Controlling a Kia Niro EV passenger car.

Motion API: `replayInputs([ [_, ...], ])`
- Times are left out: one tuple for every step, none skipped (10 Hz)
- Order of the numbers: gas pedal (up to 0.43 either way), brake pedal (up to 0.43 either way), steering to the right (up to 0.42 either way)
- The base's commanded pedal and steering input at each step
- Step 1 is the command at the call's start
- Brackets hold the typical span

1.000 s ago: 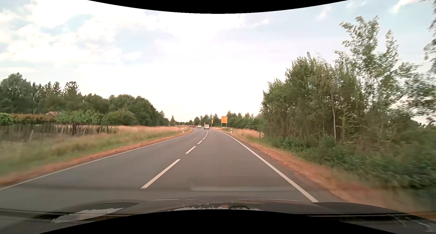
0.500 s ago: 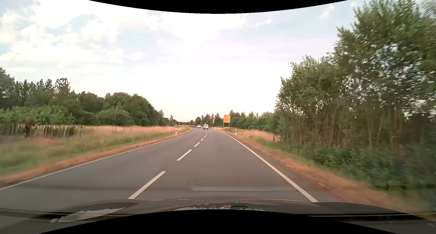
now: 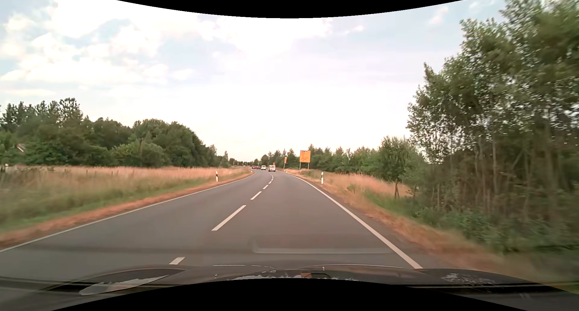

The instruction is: Follow the waypoints while adhering to traffic rules and regulations

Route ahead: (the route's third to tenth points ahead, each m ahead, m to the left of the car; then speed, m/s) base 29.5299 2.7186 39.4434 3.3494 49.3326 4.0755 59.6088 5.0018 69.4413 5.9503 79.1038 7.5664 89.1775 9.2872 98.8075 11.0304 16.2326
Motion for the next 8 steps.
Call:
replayInputs([
  [0.118, 0.0, -0.006],
  [0.118, 0.0, -0.007],
  [0.118, 0.0, -0.007],
  [0.118, 0.0, -0.007],
  [0.118, 0.0, -0.007],
  [0.118, 0.0, -0.008],
  [0.118, 0.0, -0.008],
  [0.11, 0.0, -0.009],
])
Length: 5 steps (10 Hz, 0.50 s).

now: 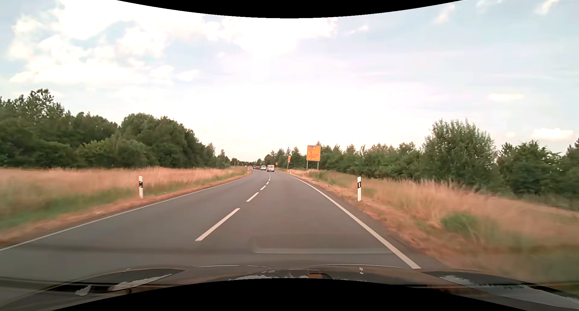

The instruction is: Follow the waypoints while adhering to traffic rules and regulations

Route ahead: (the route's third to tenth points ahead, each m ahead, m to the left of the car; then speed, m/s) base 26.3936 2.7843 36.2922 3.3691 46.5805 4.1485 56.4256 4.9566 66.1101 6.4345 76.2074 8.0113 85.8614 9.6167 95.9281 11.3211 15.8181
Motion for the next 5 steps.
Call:
replayInputs([
  [0.11, 0.0, -0.008],
  [0.11, 0.0, -0.008],
  [0.098, 0.0, -0.008],
  [0.098, 0.0, -0.009],
  [0.098, 0.0, -0.009],
])
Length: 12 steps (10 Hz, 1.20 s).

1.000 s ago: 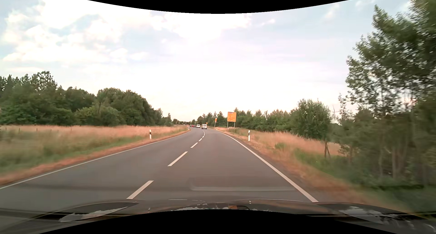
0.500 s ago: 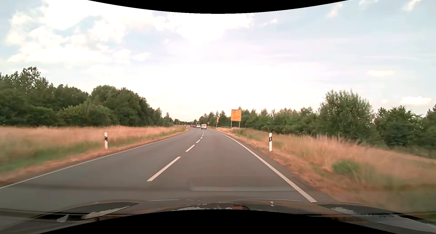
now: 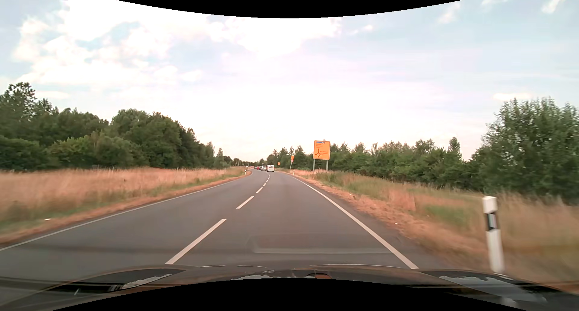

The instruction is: Follow the waypoints while adhering to traffic rules and regulations

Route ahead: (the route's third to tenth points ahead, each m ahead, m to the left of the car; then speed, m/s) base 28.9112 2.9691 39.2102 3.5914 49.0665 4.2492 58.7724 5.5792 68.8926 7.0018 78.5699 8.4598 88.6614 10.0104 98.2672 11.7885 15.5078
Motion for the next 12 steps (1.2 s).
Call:
replayInputs([
  [0.098, 0.0, -0.009],
  [0.098, 0.0, -0.01],
  [0.098, 0.0, -0.01],
  [0.087, 0.0, -0.011],
  [0.087, 0.0, -0.011],
  [0.087, 0.0, -0.011],
  [0.087, 0.0, -0.011],
  [0.087, 0.0, -0.011],
  [0.087, 0.0, -0.011],
  [0.079, 0.0, -0.011],
  [0.067, 0.0, -0.012],
  [0.067, 0.0, -0.012],
])
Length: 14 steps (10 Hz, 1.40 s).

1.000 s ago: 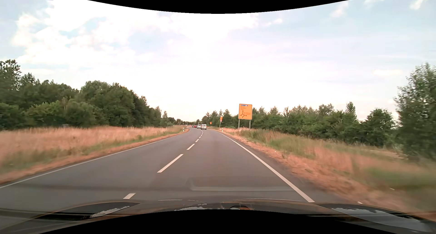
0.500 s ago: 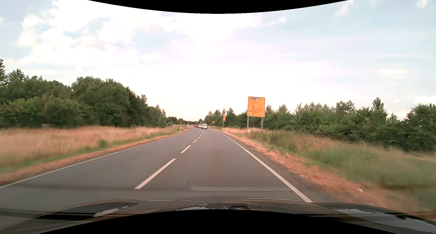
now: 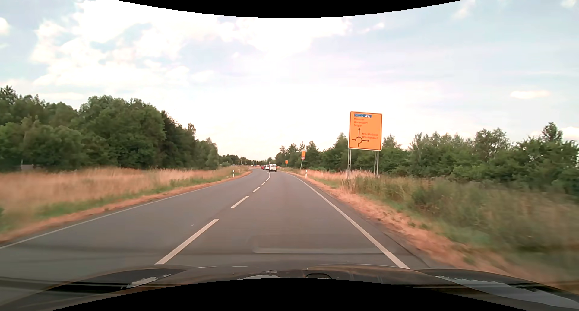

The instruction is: Follow the waypoints while adhering to traffic rules and regulations

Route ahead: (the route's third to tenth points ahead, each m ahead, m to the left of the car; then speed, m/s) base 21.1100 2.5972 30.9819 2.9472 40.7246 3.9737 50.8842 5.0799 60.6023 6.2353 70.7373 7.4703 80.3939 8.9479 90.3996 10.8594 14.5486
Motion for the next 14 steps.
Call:
replayInputs([
  [0.067, 0.0, -0.014],
  [0.067, 0.0, -0.014],
  [0.067, 0.0, -0.014],
  [0.067, 0.0, -0.014],
  [0.067, 0.0, -0.014],
  [0.067, 0.0, -0.014],
  [0.067, 0.0, -0.011],
  [0.067, 0.0, -0.011],
  [0.067, 0.0, -0.011],
  [0.067, 0.0, -0.011],
  [0.067, 0.0, -0.011],
  [0.067, 0.0, -0.011],
  [0.067, 0.0, -0.011],
  [0.067, 0.0, -0.011],
])
